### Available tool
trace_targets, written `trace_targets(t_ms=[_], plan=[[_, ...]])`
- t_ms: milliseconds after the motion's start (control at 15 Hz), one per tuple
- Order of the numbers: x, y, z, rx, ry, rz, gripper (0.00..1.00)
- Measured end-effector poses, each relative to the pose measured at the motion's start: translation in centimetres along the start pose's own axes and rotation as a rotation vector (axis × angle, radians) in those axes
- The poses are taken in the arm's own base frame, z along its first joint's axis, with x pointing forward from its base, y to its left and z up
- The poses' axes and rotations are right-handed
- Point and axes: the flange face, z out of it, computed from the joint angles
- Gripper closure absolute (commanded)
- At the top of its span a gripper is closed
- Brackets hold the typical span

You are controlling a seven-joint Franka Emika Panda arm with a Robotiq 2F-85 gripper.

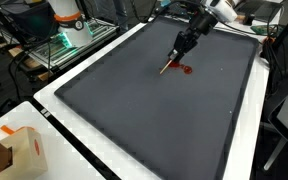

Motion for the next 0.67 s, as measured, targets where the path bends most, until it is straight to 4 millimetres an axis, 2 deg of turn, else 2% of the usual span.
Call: trace_targets(t_ms=[667], plan=[[0.6, 4.4, -2.8, 0.311, 0.002, -0.134, 0.97]])
